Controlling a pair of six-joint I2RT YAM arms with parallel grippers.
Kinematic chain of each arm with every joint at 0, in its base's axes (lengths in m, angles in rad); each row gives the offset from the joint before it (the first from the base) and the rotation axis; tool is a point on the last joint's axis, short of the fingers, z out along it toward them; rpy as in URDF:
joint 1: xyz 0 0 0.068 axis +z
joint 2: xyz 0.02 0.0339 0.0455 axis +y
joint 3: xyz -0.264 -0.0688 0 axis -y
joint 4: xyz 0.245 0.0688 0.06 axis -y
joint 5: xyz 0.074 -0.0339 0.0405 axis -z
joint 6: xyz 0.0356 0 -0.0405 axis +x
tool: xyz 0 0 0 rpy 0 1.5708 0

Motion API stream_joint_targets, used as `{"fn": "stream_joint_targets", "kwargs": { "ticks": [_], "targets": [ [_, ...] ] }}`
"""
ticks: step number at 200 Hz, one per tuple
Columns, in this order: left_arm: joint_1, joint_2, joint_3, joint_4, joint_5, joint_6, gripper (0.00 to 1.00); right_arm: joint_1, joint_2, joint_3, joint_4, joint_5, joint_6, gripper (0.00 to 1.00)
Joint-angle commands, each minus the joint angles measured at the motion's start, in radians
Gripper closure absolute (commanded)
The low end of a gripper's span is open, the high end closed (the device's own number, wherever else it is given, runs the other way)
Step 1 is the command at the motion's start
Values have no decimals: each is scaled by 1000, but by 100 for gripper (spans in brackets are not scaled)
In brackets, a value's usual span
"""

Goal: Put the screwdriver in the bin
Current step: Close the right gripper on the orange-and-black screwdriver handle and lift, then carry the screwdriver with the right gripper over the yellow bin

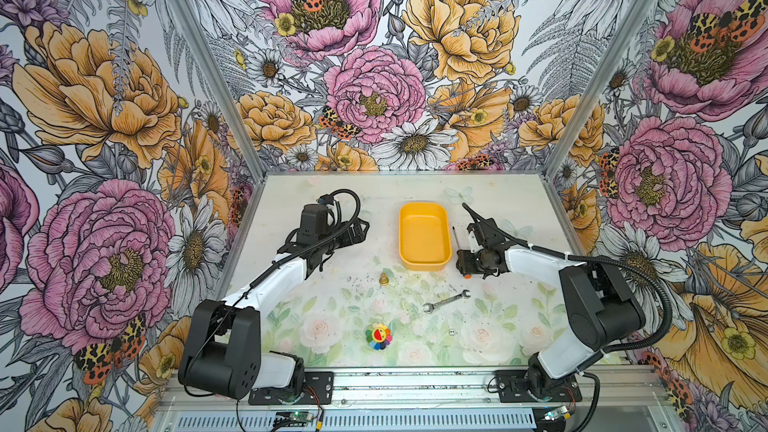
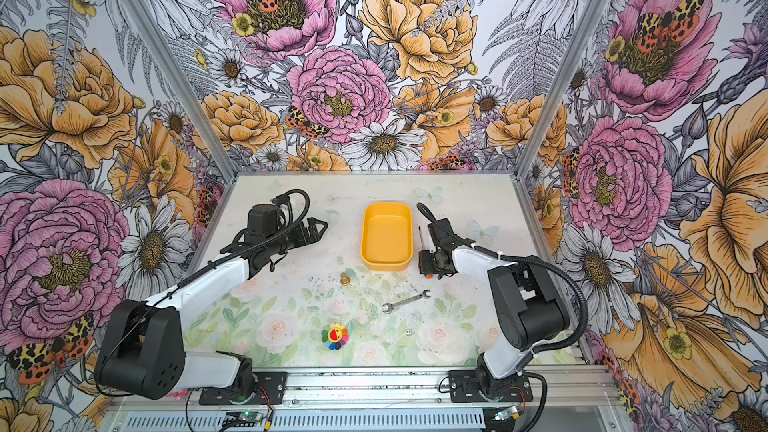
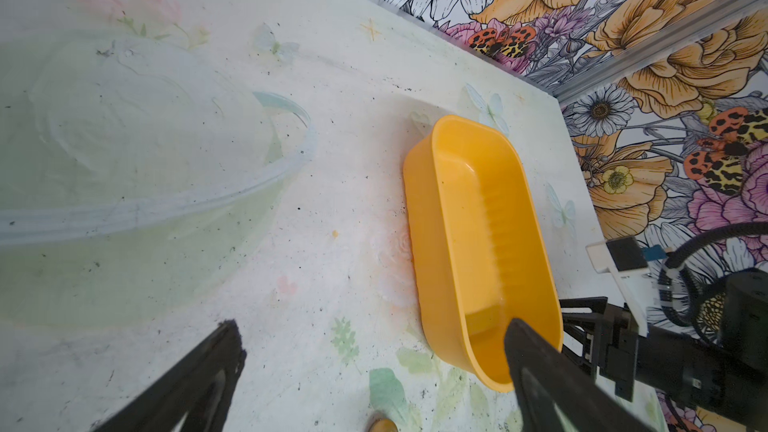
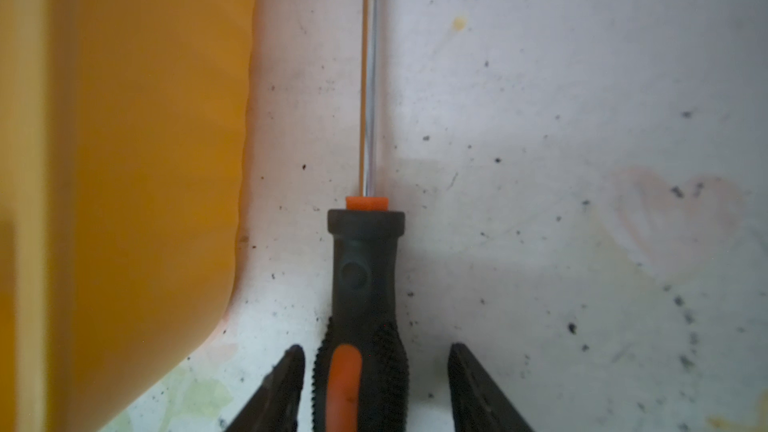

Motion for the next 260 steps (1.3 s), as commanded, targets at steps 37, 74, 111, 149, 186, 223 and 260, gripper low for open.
{"fn": "stream_joint_targets", "kwargs": {
  "ticks": [37, 74, 111, 149, 186, 223, 260],
  "targets": [
    [-16, 5, 29, 8, 39, 0, 1, 11, 40, 27, -17, 27, -14, 64],
    [-18, 2, 28, 6, 39, -7, 1, 12, 53, 34, -19, 3, -16, 73],
    [-19, 0, 29, 2, 39, -9, 1, 9, 34, 36, -28, 2, -15, 84],
    [-21, -3, 36, 3, 48, -11, 1, -27, -42, 38, -42, -65, 19, 95],
    [-24, 0, 38, 2, 52, -11, 1, -98, -121, 60, -85, -144, 80, 100],
    [-25, 3, 34, 2, 50, -7, 1, -132, -211, 133, -130, -141, 140, 100],
    [-32, 19, 29, 28, 44, -20, 1, -75, -213, 317, -121, -24, 247, 100]
  ]
}}
